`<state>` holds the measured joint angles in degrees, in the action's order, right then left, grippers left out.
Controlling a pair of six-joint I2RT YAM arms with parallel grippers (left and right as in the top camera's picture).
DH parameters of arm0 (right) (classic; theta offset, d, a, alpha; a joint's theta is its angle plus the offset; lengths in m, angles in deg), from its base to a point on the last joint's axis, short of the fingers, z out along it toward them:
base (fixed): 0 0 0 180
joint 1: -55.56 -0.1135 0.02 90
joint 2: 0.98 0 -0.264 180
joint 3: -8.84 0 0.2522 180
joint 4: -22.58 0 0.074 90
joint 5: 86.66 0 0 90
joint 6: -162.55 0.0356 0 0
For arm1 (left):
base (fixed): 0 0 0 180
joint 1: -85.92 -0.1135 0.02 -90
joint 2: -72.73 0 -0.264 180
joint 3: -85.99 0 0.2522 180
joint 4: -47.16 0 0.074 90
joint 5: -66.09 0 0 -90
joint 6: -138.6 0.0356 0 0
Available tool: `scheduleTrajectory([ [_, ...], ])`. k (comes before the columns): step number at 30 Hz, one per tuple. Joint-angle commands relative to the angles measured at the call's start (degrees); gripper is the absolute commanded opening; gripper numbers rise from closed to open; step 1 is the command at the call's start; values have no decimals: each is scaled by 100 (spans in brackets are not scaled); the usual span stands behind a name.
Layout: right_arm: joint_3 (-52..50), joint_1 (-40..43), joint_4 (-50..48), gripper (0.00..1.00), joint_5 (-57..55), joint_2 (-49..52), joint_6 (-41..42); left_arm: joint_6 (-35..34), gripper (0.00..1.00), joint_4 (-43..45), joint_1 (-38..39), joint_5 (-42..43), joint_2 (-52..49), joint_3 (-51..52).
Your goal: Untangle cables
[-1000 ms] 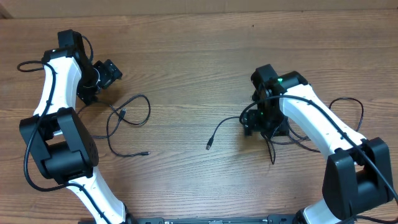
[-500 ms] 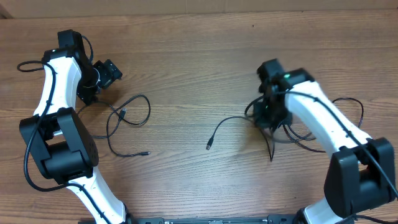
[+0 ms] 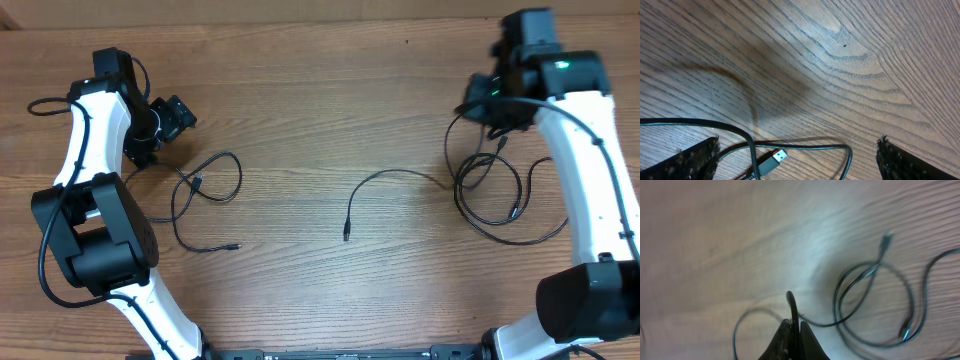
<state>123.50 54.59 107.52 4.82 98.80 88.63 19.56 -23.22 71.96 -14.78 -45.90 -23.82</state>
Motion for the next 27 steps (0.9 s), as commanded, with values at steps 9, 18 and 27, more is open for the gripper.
scheduleTrajectory([
  [9, 138, 1550, 11, 4, -98, -153, 1073, -79, 100, -9, 9, -66, 90, -81],
  [18, 133, 1766, 48, 4, -46, -151, 1095, -81, 99, -9, 9, -66, 90, -81],
  [27, 66, 1554, 44, 45, -13, -140, 1091, -79, 99, -9, 9, -66, 90, -81],
])
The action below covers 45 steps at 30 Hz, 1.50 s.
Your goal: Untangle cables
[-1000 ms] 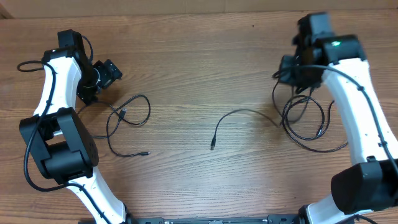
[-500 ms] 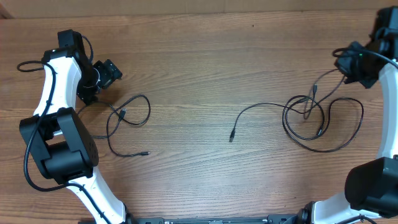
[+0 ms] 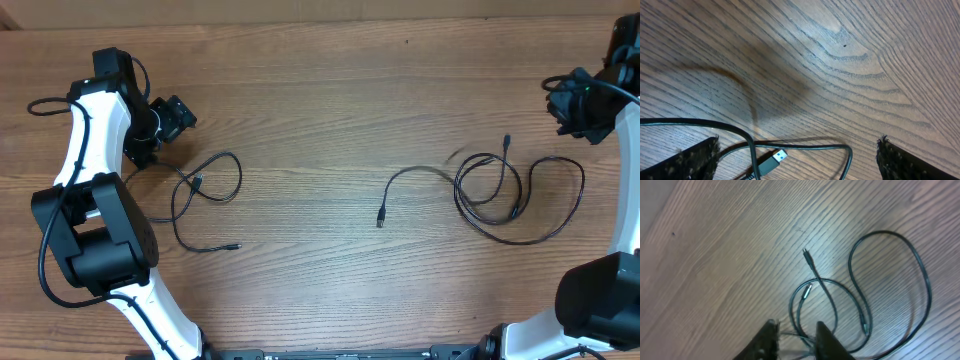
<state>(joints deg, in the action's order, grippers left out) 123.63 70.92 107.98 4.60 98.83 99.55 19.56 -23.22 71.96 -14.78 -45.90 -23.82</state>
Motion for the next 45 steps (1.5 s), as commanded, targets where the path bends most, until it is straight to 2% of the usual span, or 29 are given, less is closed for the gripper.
scheduleTrajectory([
  [1, 48, -94, -2, 59, 9, -131, -2, -79, 99, -9, 9, -66, 90, -81],
  [3, 33, -103, -15, 84, 11, -131, -2, -79, 100, -9, 9, -66, 90, -81],
  [4, 15, -105, -22, 91, 13, -131, 0, -79, 100, -9, 9, -66, 90, -81],
  [8, -72, -155, 13, 99, 37, -127, -2, -79, 100, -9, 11, -66, 90, -81],
  [20, -938, -717, 11, 100, 201, -120, 0, -79, 99, -9, 9, -66, 90, -81],
  [29, -1561, -1394, -461, 100, 535, -120, 4, -79, 100, -9, 11, -66, 90, -81],
  [37, -1635, -2059, -756, 100, 699, -105, 4, -107, 100, 7, 11, 120, 90, -81],
  [45, -1635, -2649, -756, 100, 699, -98, 4, 37, 100, 389, -76, 214, 92, -83],
])
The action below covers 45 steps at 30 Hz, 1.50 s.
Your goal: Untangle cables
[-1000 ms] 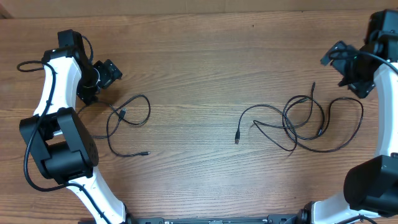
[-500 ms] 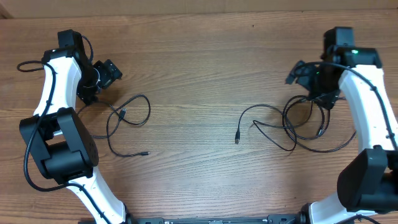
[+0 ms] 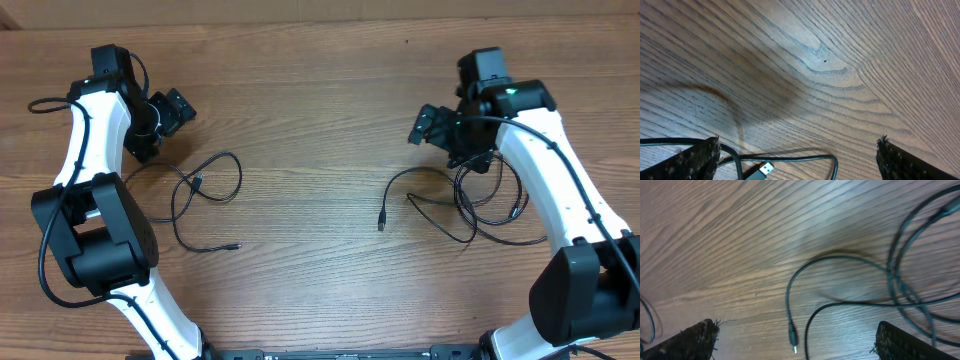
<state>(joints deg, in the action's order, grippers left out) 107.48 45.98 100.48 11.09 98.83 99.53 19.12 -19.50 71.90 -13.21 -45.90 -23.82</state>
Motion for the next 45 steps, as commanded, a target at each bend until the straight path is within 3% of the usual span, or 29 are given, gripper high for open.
scheduleTrajectory([
  [1, -20, -225, -17, 100, 50, -98, 7, 98, 100, 17, -96, 0, 92, -83],
  [5, -20, -501, -162, 100, 50, -98, 7, 94, 99, -98, -225, -791, 90, -81],
  [7, -20, -614, -280, 100, 48, -98, 7, 94, 88, -219, -297, -1204, 90, -81],
  [11, -20, -835, -546, 100, 48, -98, 7, 48, 33, -485, -516, -1709, 90, -81],
  [12, -20, -881, -597, 100, 48, -98, 7, 9, 27, -535, -570, -1755, 90, -81],
  [18, -22, -1126, -802, 100, 48, -68, 7, -348, 20, -647, -933, -1821, 90, -24],
  [21, -31, -1213, -798, 100, 48, -68, 4, -444, 4, -638, -1021, -1858, 90, 50],
  [34, -31, -1366, -769, 100, 50, -68, 7, -439, 4, 205, -1032, -2017, 87, 1235],
  [45, -31, -1366, -732, 100, 50, -68, 7, -437, 4, 627, -734, 691, 87, 2229],
])
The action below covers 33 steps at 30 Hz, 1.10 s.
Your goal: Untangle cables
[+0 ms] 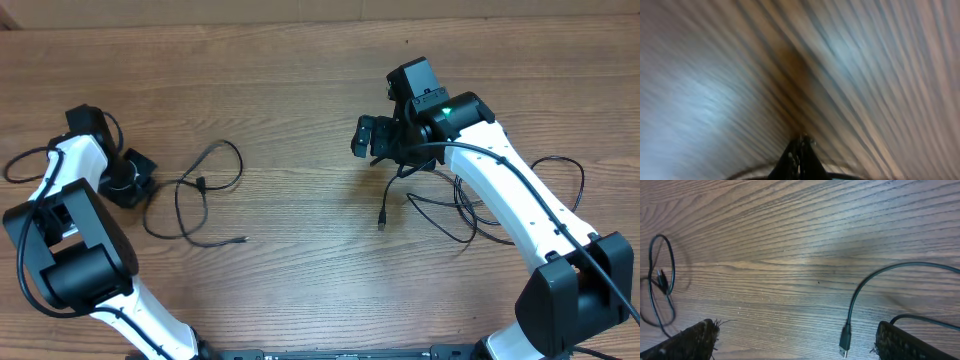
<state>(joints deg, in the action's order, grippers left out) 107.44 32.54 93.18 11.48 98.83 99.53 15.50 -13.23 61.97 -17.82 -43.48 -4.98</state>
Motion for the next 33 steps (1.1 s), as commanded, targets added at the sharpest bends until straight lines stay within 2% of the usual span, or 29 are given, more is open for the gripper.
scheduleTrajectory([
  [1, -26, -22, 0, 100, 11, -68, 7, -74, 4, 7, 369, 1224, -155, 396],
  [11, -109, -22, 87, 100, 11, -68, 7, -79, 4, 122, 1818, 1303, -155, 485],
  [20, -597, -22, 2, 100, 330, -68, 28, -79, 4, 649, 2957, 1449, -153, 481],
  [27, -807, -22, -87, 100, 739, -68, 26, 219, 4, 726, 3042, 2308, -140, 74],
  [33, -787, -20, -284, 100, 1062, -70, 20, 247, 4, -111, 2656, 2376, -116, -1163],
])
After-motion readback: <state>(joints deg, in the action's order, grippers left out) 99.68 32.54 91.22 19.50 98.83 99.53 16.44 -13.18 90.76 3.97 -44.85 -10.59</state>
